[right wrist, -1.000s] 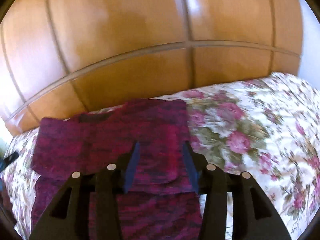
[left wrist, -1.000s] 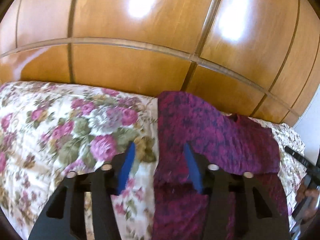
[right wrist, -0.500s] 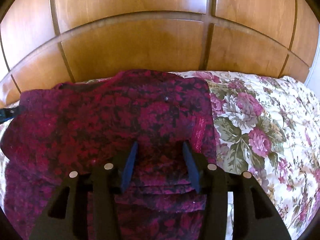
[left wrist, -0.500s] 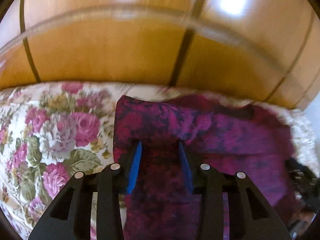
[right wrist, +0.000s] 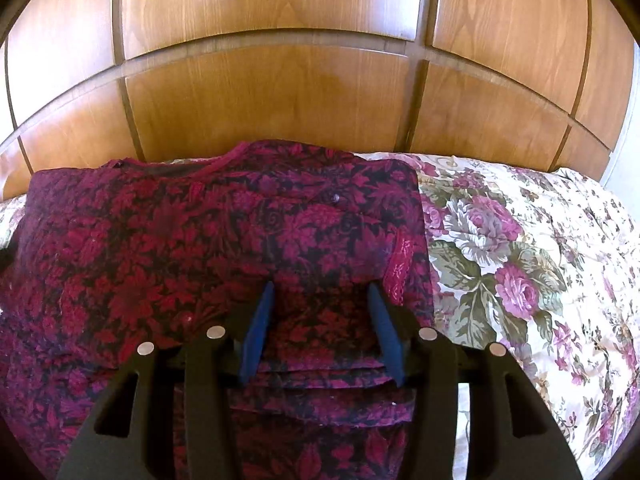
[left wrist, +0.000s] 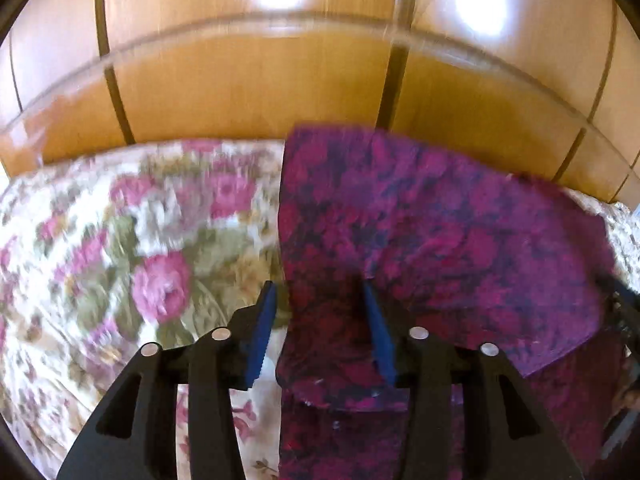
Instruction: Fold small clothes
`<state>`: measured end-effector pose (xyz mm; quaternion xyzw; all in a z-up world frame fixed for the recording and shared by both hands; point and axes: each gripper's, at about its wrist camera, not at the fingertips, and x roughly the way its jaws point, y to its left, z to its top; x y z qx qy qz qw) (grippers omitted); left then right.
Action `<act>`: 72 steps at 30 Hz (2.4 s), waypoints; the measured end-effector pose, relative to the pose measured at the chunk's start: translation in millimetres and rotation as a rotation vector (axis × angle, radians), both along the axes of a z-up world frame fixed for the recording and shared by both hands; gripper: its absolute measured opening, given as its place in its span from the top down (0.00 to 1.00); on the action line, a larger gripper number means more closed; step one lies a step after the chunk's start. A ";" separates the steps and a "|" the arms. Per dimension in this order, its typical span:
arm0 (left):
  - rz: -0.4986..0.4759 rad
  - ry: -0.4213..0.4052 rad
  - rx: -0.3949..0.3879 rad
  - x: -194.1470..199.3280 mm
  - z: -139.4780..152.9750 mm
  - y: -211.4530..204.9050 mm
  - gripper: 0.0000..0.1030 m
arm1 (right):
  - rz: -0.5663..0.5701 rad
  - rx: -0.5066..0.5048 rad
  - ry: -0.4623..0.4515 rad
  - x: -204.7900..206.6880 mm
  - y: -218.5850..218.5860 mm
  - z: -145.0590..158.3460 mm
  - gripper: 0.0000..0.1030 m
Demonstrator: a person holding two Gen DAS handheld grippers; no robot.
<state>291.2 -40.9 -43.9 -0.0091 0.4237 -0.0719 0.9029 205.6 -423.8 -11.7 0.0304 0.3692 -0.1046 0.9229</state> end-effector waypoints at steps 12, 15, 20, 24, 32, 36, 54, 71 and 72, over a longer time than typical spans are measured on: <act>0.027 -0.164 -0.029 -95.5 64.9 7.8 0.34 | 0.009 0.026 0.010 -27.6 7.7 25.7 0.17; 0.023 -0.173 -0.040 -118.7 69.3 9.5 0.34 | 0.019 0.020 0.021 -38.2 10.8 27.3 0.17; 0.027 -0.181 -0.045 -149.4 70.5 14.0 0.34 | 0.013 0.029 0.063 -78.4 9.4 24.2 0.17; 0.018 -0.191 -0.026 -169.3 66.9 16.9 0.34 | 0.001 0.050 0.081 -109.3 4.1 21.9 0.15; 0.010 -0.174 -0.019 -195.8 56.4 25.7 0.34 | -0.020 0.092 0.113 -166.7 -9.4 16.9 0.12; 0.014 -0.134 -0.040 -204.2 44.1 33.4 0.34 | -0.048 0.103 0.136 -194.9 -15.1 6.0 0.12; 0.061 -0.030 -0.085 -240.8 -26.9 60.7 0.25 | -0.148 0.279 0.107 -254.7 -30.2 -24.4 0.07; 0.023 -0.052 -0.054 -230.7 -36.1 59.9 0.16 | -0.030 0.349 0.102 -283.7 -34.3 -26.7 0.07; 0.024 -0.051 -0.054 -231.1 -36.0 59.7 0.16 | -0.028 0.352 0.097 -286.0 -34.4 -27.5 0.07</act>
